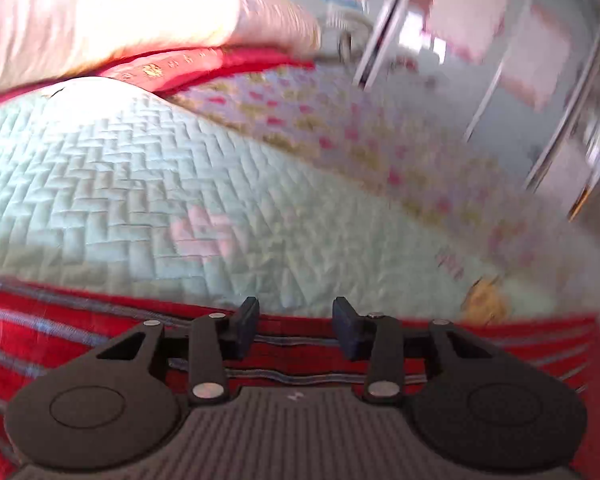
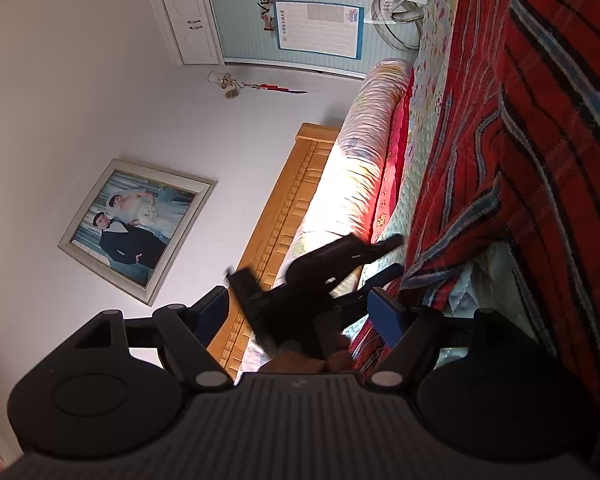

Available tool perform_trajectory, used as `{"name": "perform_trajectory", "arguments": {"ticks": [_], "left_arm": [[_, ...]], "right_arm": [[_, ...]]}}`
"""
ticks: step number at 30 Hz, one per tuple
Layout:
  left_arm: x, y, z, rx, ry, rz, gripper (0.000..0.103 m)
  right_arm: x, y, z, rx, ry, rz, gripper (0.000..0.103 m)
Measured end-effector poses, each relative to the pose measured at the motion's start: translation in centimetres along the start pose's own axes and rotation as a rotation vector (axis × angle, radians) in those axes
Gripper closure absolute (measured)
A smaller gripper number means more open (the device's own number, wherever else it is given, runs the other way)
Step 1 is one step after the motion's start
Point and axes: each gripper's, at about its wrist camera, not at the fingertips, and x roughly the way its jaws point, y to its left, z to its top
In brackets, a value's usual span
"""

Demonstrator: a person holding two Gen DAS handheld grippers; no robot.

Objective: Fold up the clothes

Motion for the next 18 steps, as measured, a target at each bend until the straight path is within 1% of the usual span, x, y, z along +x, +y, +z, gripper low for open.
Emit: {"name": "perform_trajectory", "arguments": {"ticks": [2, 4, 5, 8, 10, 11, 12, 13, 15, 16, 17, 18], "left_arm": [[-2.6, 0.9, -0.2, 0.008, -0.036, -0.008, 0.05], [-5.6, 2.9, -0.9, 0.002, -0.074, 0.045, 0.05], [-7.0, 4.1, -1.3, -0.011, -0.094, 0.085, 0.05], [-11.1, 7.7, -2.5, -0.104, -0.177, 0.241, 0.043], [-13.3, 9.6, -3.1, -0.156, -0.24, 0.327, 0.038], [-14.4, 10.5, -3.4, -0.181, -0.273, 0.367, 0.031], [-14.7, 11.3, -3.6, -0.2, -0.28, 0.401, 0.026], [-14.4, 12.3, -3.6, -0.218, -0.259, 0.428, 0.026], [-12.1, 14.3, -3.7, -0.251, -0.161, 0.442, 0.026], [-11.3, 14.7, -3.9, -0.239, -0.142, 0.445, 0.026], [-10.9, 14.5, -3.9, -0.208, -0.141, 0.443, 0.019], [-10.5, 14.1, -3.8, -0.174, -0.141, 0.44, 0.009]], "right_arm": [[0.0, 0.0, 0.0, 0.0, 0.0, 0.0, 0.027], [0.0, 0.0, 0.0, 0.0, 0.0, -0.003, 0.027], [0.0, 0.0, 0.0, -0.001, -0.001, -0.003, 0.027], [0.1, 0.1, 0.0, -0.002, -0.003, -0.006, 0.027], [0.2, 0.2, 0.0, -0.003, -0.004, -0.008, 0.027], [0.3, 0.2, 0.0, -0.003, -0.004, -0.008, 0.027], [0.3, 0.2, 0.0, -0.002, -0.004, -0.008, 0.027], [0.3, 0.2, 0.0, -0.002, -0.004, -0.009, 0.027], [0.3, 0.2, 0.0, -0.001, -0.004, -0.009, 0.027], [0.2, 0.2, 0.0, -0.001, -0.004, -0.01, 0.027], [0.2, 0.2, 0.0, 0.0, -0.004, -0.01, 0.027], [0.2, 0.2, 0.0, 0.001, -0.004, -0.011, 0.027]]}}
